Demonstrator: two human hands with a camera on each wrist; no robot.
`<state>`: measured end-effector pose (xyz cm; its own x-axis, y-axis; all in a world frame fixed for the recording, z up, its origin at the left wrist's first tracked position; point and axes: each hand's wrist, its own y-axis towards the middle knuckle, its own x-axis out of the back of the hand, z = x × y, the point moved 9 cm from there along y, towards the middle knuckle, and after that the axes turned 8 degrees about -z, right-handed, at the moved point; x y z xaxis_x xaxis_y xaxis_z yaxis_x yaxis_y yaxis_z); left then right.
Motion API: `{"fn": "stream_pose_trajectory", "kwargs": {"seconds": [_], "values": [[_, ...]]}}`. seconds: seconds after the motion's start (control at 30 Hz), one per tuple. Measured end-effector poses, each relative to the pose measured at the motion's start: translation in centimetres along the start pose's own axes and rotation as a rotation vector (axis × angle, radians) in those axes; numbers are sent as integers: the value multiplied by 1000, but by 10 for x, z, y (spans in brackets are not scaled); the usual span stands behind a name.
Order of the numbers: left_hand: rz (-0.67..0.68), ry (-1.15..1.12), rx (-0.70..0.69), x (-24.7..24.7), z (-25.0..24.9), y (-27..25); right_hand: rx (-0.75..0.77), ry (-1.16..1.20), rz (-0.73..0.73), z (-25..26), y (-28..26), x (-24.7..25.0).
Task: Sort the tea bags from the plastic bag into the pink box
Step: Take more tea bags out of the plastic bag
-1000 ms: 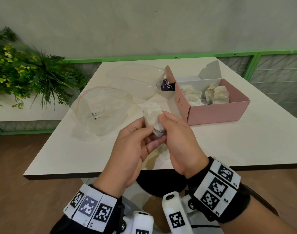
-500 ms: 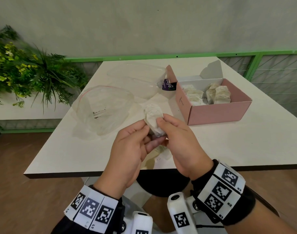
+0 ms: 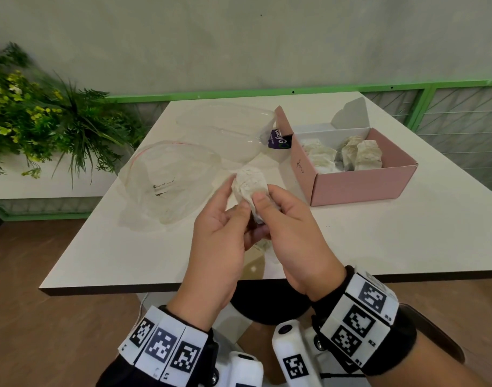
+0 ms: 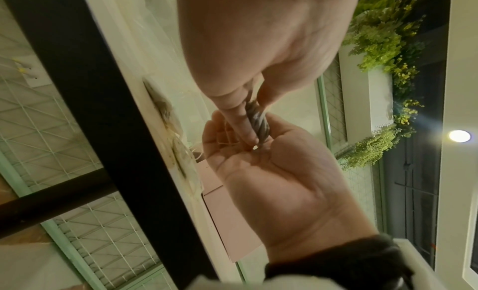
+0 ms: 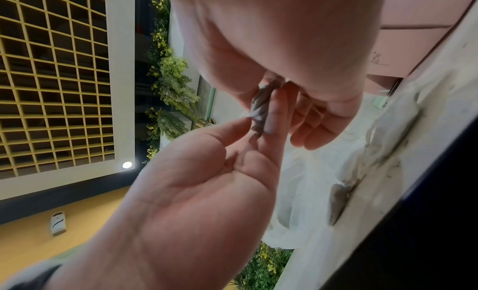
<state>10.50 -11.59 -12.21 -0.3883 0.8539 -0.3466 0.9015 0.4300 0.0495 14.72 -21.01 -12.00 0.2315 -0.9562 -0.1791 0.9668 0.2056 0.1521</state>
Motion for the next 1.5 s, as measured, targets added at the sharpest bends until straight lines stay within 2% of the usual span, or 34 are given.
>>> {"fn": "stream_pose_trajectory", "kwargs": {"seconds": [0.23,0.3,0.4,0.5,0.6,0.67,0.97,1.23,1.4,1.5], "values": [[-30,-160,69,2,-4,2,81,-73,45,10,1,3],[-43,-156,83,3,-4,3,161,-181,45,11,1,3],[-58,-119,89,7,-1,3,257,-394,-60,11,0,12],[-69,-128,107,10,2,3,477,-635,-154,31,-9,14],[-69,-135,123,11,4,4,729,-817,-175,52,-19,5],[-49,-148,138,9,4,3,782,-849,-146,54,-19,0],[-15,-171,174,6,4,1,659,-735,-15,47,-14,-8],[-67,-85,93,17,1,5,495,-577,68,41,-7,-4],[-121,-64,105,29,5,9,353,-374,69,42,-3,9],[-134,-80,104,29,7,10,234,-142,105,39,2,13]]}}
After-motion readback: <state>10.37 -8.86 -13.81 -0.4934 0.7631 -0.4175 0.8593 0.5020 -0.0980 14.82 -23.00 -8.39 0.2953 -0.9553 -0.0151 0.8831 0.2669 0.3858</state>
